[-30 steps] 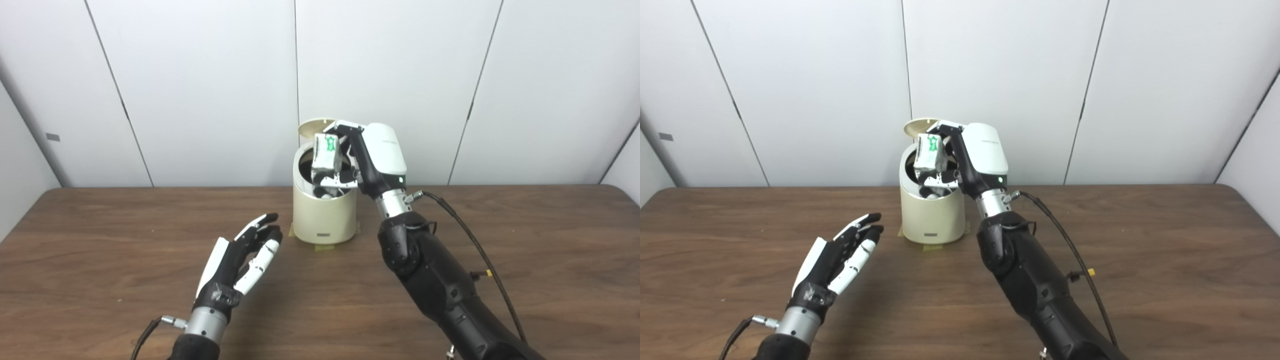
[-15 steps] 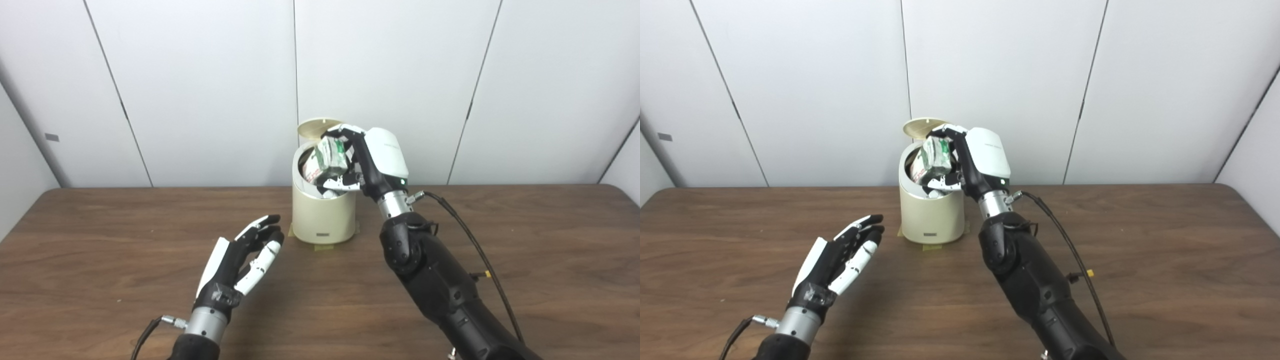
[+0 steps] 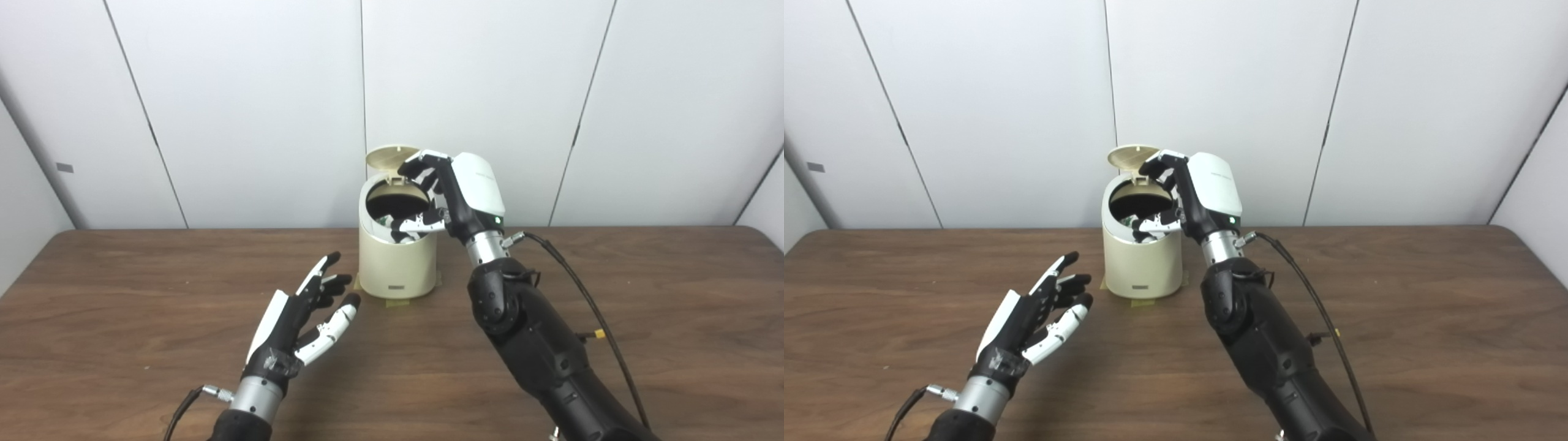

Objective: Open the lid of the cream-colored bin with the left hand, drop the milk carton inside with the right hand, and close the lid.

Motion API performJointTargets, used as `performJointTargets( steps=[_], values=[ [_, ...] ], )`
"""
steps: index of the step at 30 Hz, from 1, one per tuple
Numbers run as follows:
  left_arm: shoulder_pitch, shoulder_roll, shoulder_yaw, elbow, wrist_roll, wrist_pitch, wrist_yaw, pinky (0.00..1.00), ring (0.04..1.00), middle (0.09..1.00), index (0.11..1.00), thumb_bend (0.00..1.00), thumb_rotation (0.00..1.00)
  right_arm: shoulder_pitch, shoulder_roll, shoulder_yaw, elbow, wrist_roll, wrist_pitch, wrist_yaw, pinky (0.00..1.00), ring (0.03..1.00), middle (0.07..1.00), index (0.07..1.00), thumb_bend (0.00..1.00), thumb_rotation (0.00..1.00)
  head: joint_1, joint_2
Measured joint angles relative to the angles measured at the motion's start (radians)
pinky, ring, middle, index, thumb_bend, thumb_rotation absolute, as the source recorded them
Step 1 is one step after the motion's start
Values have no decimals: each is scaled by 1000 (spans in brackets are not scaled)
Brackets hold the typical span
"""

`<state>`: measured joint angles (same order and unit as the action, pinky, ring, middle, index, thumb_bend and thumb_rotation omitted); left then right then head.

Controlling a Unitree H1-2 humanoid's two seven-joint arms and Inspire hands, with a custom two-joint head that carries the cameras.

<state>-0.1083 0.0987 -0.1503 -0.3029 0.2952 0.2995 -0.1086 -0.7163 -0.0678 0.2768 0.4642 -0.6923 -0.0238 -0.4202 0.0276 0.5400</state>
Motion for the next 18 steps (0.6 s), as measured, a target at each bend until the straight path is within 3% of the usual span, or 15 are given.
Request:
performJointTargets(
  steps=[5,10,12,15,18],
  values=[
    [-7,-2,12,9,19,3,5,840,854,844,931,415,674,64,-6,-39,-91,39,-24,-9,344,383,510,509,516,0,-3,2],
    [-79,-4,62,77,18,10,30,828,857,845,894,415,673,126,-3,-121,-185,137,-11,26,400,399,504,486,520,0,-9,0],
    [-130,-2,92,104,2,11,35,811,850,840,886,412,676,155,4,-156,-232,183,28,56,445,408,494,487,521,0,-11,-2],
    [-215,4,129,134,-38,12,31,781,816,826,862,385,686,219,23,-217,-334,289,131,132,385,418,492,490,522,0,-14,-2],
    [-301,32,140,160,-105,44,-16,772,802,822,842,396,700,298,26,-249,-447,379,243,223,399,417,494,529,517,0,-15,-5]
  ],
)
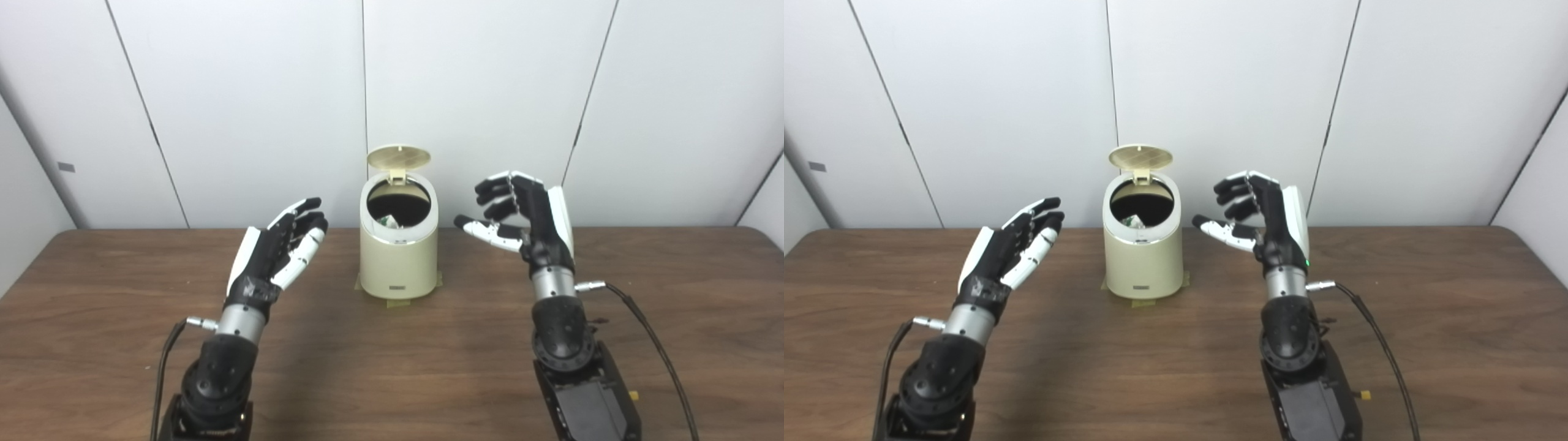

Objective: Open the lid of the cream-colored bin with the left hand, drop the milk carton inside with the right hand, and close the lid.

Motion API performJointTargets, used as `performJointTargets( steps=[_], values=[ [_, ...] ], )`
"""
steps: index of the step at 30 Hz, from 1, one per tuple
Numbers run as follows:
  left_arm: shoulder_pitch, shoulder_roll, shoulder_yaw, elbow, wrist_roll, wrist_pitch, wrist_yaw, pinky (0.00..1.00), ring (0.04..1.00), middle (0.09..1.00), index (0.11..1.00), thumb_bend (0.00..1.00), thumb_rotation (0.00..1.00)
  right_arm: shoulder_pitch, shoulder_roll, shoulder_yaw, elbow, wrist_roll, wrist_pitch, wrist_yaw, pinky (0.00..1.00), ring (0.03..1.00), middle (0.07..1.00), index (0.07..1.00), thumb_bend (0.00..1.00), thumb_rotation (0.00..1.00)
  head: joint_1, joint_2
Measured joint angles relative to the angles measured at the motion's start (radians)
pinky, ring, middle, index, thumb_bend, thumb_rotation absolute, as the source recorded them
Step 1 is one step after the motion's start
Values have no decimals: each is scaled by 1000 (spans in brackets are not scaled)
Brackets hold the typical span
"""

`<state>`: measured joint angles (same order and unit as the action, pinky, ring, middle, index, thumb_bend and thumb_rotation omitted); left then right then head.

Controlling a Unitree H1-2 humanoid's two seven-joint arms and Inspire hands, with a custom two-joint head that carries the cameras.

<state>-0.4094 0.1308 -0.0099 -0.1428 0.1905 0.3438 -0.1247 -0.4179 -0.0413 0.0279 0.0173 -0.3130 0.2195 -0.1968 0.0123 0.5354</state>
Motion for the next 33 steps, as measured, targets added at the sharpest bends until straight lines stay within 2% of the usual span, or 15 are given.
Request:
performJointTargets(
  steps=[3,6,8,9,10,11,14,17,21,27,33],
  values=[
    [-82,37,5,11,-61,38,-50,766,811,836,851,399,688,86,0,0,-79,36,58,50,415,470,476,528,519,6,0,-3],
    [-163,53,4,34,-109,76,-89,790,841,862,863,405,715,186,16,0,-127,68,63,67,434,500,477,521,519,9,3,-6],
    [-201,60,-5,56,-124,82,-115,815,865,881,879,437,800,238,32,5,-130,87,52,75,478,559,604,502,508,134,-6,-11],
    [-222,65,-18,74,-132,82,-130,819,868,883,882,445,816,260,37,7,-133,99,41,79,487,570,624,500,506,151,-8,-11],
    [-240,71,-30,93,-136,82,-144,816,866,878,880,444,848,280,41,10,-135,107,33,81,519,621,679,615,551,341,-14,-11],
    [-259,80,-45,113,-135,82,-156,817,867,877,883,439,884,301,45,15,-137,111,19,84,551,670,728,700,574,485,-15,-9],
    [-297,108,-84,135,-108,77,-166,818,869,881,888,448,944,335,50,34,-137,102,2,88,607,753,801,793,560,669,-20,-11],
    [-329,119,-109,162,-96,67,-170,824,875,886,894,472,976,349,40,44,-137,80,-32,86,627,786,837,830,533,751,-25,-14],
    [-354,119,-123,224,-90,21,-180,824,877,882,898,472,989,368,28,42,-137,78,-66,86,637,784,846,854,471,759,-22,-17],
    [-377,127,-155,306,-52,1,-190,831,879,868,893,440,999,380,22,30,-115,88,-113,81,580,740,813,843,450,881,-25,-17],
    [-393,131,-189,340,24,-52,-184,822,871,847,862,380,986,389,29,18,-114,89,-125,74,546,720,791,838,407,922,-21,-18]
  ],
)
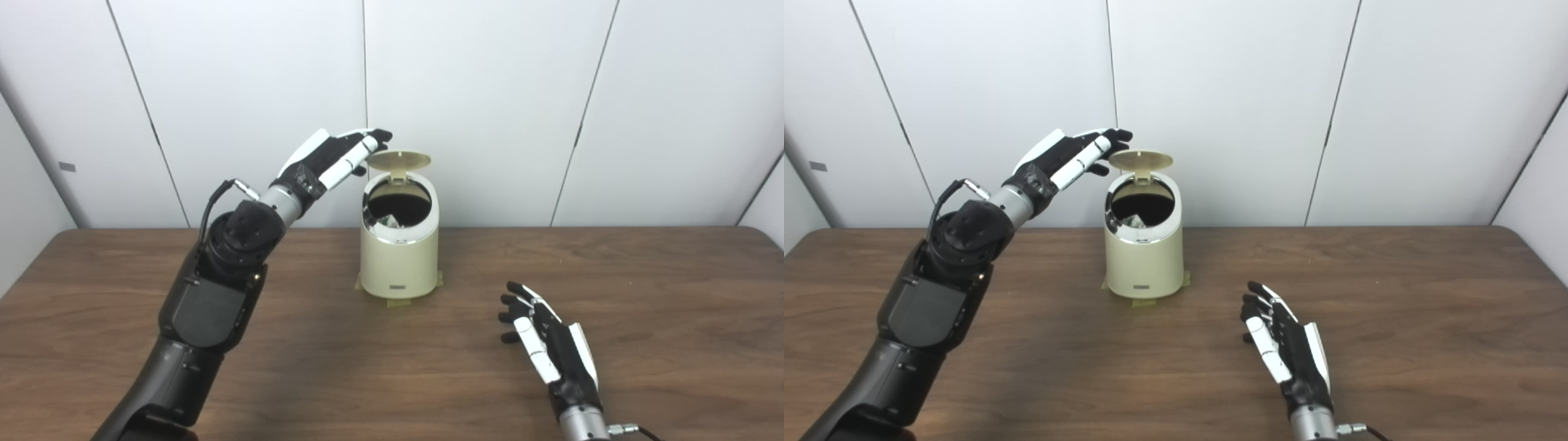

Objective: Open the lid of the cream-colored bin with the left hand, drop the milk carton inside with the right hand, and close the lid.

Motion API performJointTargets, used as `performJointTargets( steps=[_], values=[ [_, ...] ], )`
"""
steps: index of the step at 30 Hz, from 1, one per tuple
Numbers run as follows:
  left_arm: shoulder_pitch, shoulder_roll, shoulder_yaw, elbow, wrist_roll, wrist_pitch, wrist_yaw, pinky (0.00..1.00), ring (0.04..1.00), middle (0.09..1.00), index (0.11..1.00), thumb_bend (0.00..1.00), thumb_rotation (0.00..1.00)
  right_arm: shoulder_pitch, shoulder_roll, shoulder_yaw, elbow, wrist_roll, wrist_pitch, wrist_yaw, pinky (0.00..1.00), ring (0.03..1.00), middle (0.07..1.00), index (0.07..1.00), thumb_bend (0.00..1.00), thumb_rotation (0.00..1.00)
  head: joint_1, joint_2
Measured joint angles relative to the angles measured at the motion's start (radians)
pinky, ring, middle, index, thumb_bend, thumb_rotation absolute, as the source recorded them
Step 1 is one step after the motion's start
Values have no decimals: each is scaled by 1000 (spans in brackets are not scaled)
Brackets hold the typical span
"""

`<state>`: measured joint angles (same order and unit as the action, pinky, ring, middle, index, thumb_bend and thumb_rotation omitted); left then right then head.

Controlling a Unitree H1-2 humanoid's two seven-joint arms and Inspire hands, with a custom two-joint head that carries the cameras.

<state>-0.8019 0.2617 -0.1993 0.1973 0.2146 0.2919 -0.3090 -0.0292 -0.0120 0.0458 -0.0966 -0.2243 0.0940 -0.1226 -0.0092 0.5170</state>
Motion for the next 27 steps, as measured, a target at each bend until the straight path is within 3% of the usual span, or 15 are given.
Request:
performJointTargets(
  steps=[5,9,11,13,18,24,27],
  values=[
    [-18,2,-15,0,53,-16,6,853,873,825,838,389,906,4,13,-13,6,10,-12,-3,545,703,772,837,393,929,0,2],
    [-23,11,-57,0,115,-33,3,864,887,854,838,427,901,9,23,-20,7,18,-19,-4,542,696,763,844,398,922,-3,5],
    [-22,22,-88,0,152,-43,-4,815,849,826,822,456,878,10,26,-23,7,20,-20,-5,530,691,758,844,403,908,-5,6],
    [-23,36,-112,0,197,-64,-6,762,815,807,823,465,925,10,29,-28,8,20,-22,-6,523,686,754,845,409,913,-3,8],
    [-43,115,-237,-23,406,-147,-12,642,715,736,754,535,860,10,29,-42,10,37,-22,-4,502,652,724,854,425,921,2,11],
    [-57,169,-362,-46,645,-241,-31,717,752,742,731,564,968,4,27,-56,10,53,-6,-1,478,620,697,869,443,971,-3,15],
    [-57,176,-395,-48,751,-286,-25,689,719,711,702,582,975,2,25,-56,8,52,2,2,480,620,694,874,458,974,-6,18]
  ],
)
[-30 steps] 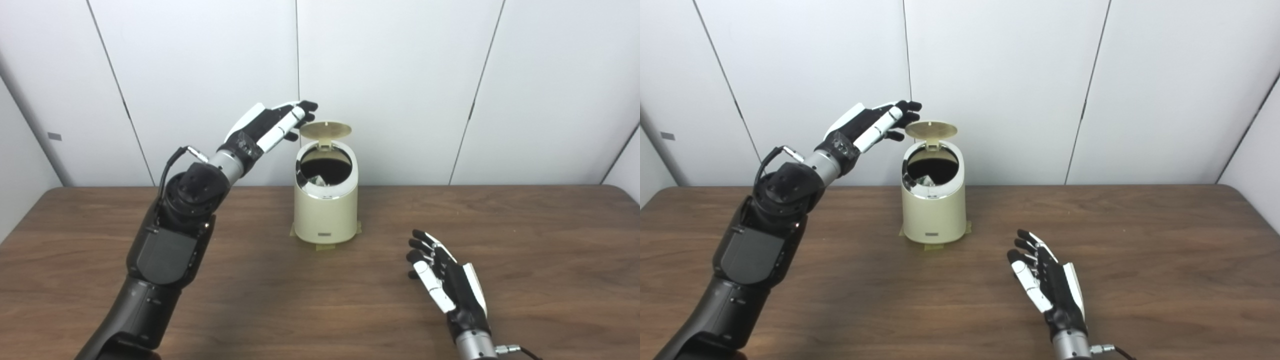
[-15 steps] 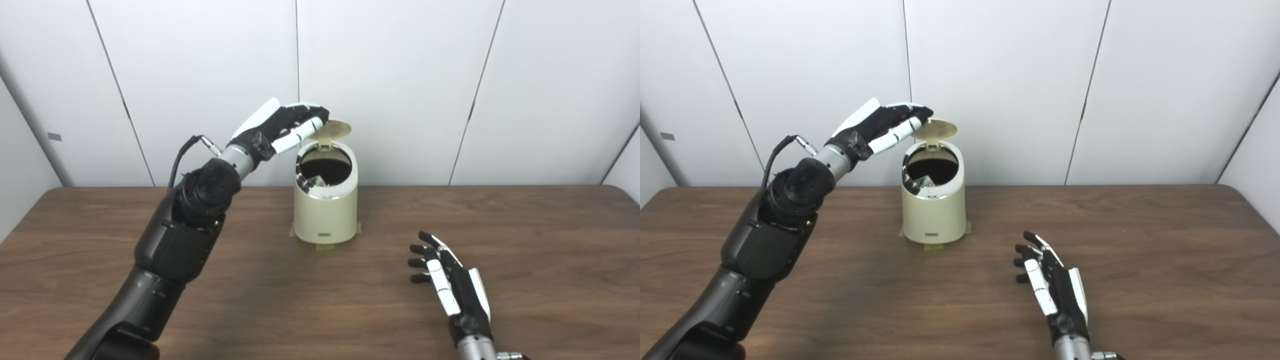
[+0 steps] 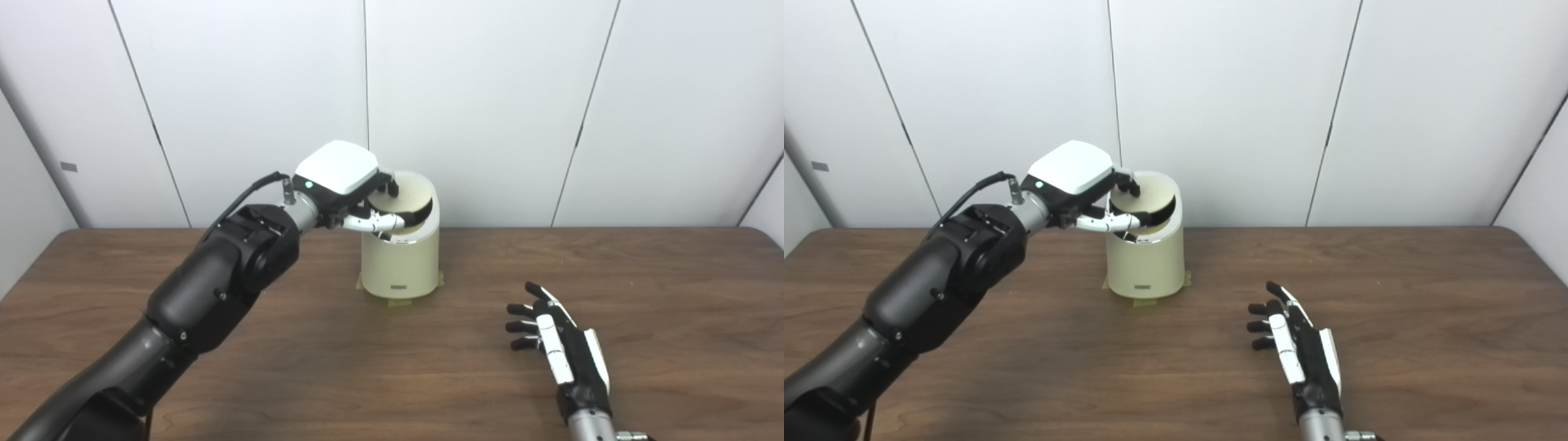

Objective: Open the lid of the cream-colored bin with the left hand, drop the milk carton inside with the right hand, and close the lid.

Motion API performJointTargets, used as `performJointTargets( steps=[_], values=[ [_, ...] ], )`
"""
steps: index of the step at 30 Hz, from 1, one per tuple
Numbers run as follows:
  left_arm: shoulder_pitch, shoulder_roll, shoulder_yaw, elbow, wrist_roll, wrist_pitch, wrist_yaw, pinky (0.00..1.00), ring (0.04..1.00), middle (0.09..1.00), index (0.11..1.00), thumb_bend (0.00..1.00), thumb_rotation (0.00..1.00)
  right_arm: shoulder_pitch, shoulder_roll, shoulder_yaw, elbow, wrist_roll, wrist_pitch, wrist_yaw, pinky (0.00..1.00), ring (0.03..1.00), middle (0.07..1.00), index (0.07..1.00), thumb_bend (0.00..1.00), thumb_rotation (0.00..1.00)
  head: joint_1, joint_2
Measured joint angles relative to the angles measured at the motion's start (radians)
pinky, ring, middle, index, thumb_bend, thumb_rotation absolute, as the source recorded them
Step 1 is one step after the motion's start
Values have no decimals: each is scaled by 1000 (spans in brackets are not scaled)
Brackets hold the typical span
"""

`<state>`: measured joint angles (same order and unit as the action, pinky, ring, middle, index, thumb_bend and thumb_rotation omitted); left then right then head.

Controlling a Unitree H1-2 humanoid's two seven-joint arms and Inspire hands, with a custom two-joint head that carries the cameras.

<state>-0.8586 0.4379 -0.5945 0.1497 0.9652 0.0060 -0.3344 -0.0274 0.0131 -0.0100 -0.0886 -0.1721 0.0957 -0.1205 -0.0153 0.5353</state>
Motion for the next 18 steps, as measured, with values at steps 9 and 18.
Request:
performJointTargets(
  steps=[9,18],
  values=[
    [19,3,-12,-16,172,-63,20,734,729,701,700,594,970,2,2,-1,-2,7,5,4,499,636,700,878,456,947,0,5],
    [40,-3,-3,-37,195,-89,9,601,704,718,716,579,997,6,9,0,-6,6,9,-1,502,616,682,885,428,930,-8,14]
  ],
)
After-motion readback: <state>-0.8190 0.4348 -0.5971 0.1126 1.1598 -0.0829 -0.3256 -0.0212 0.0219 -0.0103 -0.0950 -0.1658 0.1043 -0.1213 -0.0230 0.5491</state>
